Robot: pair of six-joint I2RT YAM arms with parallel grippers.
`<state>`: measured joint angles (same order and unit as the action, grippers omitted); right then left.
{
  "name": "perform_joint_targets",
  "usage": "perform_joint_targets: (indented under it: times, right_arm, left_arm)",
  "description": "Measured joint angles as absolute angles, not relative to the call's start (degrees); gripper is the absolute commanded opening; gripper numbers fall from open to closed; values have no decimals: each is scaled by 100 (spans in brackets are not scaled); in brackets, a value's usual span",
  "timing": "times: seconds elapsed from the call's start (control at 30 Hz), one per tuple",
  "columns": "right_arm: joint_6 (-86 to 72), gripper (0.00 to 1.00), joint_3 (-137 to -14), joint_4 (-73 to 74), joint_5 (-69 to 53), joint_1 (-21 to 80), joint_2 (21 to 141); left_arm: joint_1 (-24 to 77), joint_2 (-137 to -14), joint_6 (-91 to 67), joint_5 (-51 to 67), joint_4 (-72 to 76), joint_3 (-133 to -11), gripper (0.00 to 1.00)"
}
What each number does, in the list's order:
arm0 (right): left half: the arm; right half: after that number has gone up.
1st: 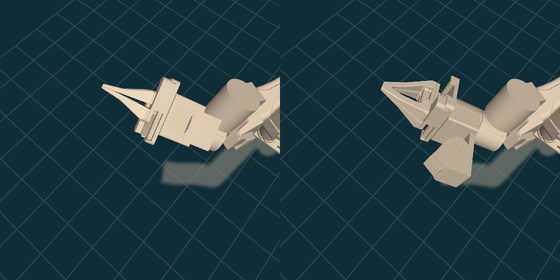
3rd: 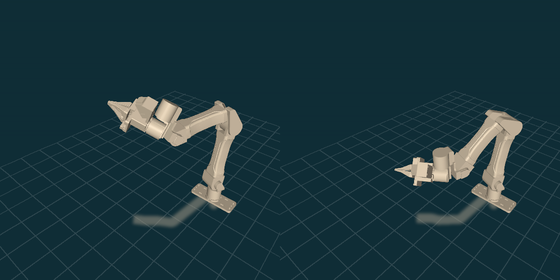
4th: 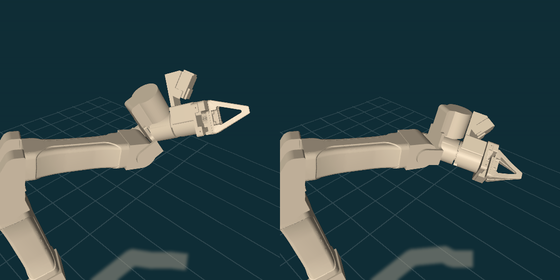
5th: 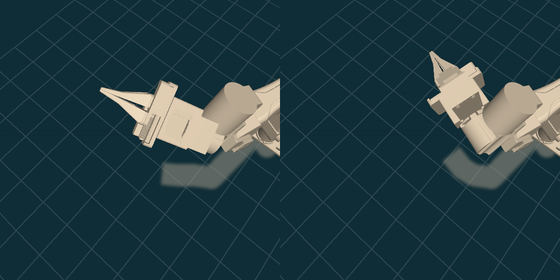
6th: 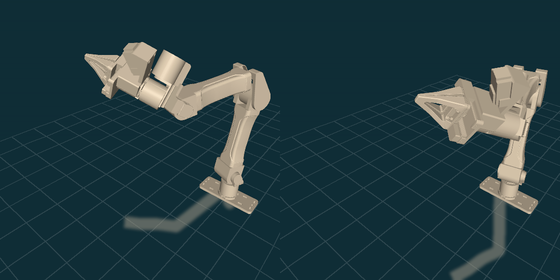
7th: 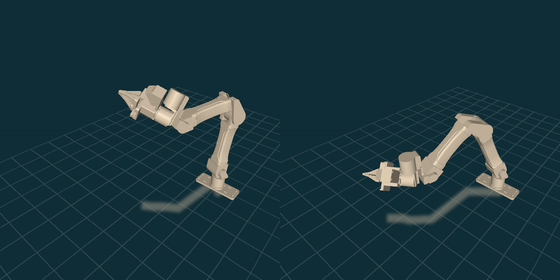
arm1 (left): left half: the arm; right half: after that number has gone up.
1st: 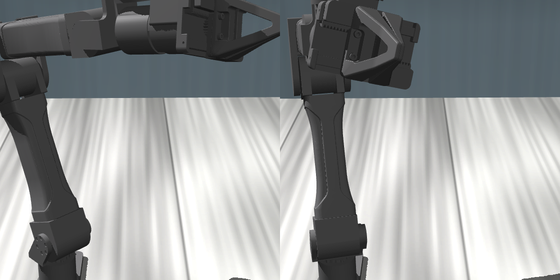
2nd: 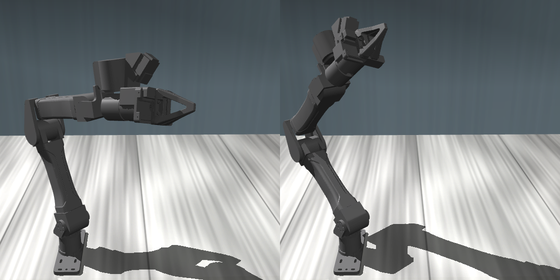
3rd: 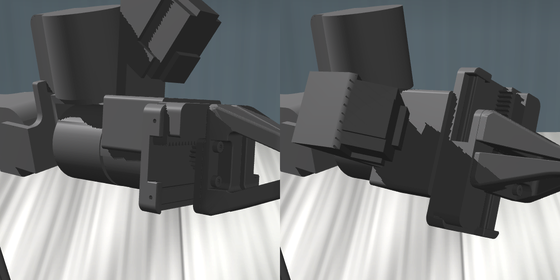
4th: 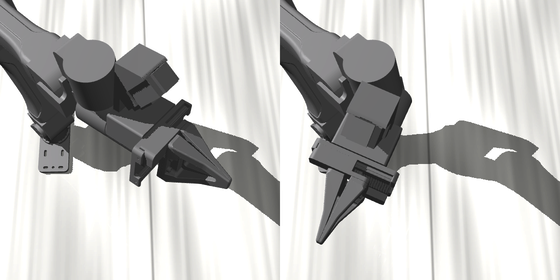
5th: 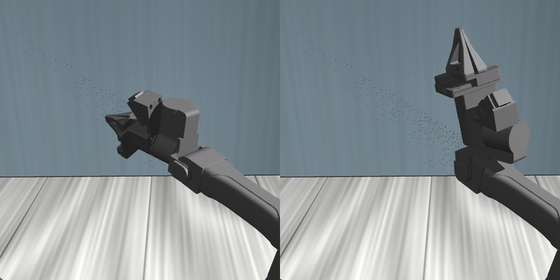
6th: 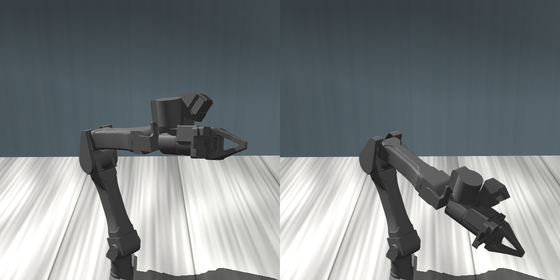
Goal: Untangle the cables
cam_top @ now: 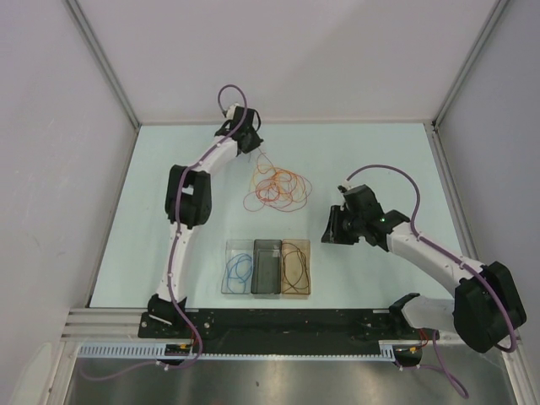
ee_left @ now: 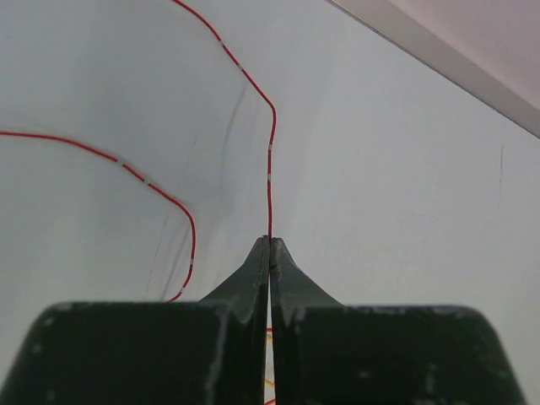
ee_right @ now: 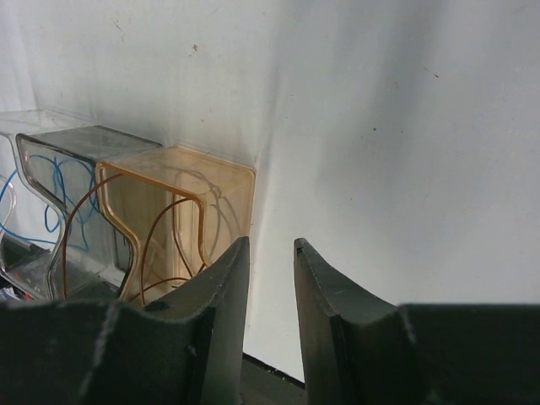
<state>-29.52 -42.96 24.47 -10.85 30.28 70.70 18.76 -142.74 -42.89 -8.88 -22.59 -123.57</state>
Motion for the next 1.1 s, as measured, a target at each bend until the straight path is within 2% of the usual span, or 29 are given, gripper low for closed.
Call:
perform_joint_targets:
  times: [0.13, 0.27, 0.67, 0.93, 1.1]
  right_arm:
    - [-2987, 32, -4294, 2523, -1076, 3030, 6866]
    - [-3022, 33, -4294, 2600, -1020, 3030, 6552]
    - [-3240, 33, -4294, 3013, -827, 3059, 5616]
    - [-3286, 34, -4390, 3503, -650, 3059, 5186]
    - [-3199, 36, -4993, 3861, -582, 2939, 5164]
  left_arm:
    - [1841, -14073, -4202, -803, -2357, -12300, 0]
    - [1833, -13367, -4084, -425, -2445, -12138, 0]
    - [1835, -10191, -3907, 1916, -1179, -12243, 0]
    - [1835, -9196, -3944, 3087, -585, -12226, 0]
    - [1835, -8519, -4005, 3304, -943, -11399, 0]
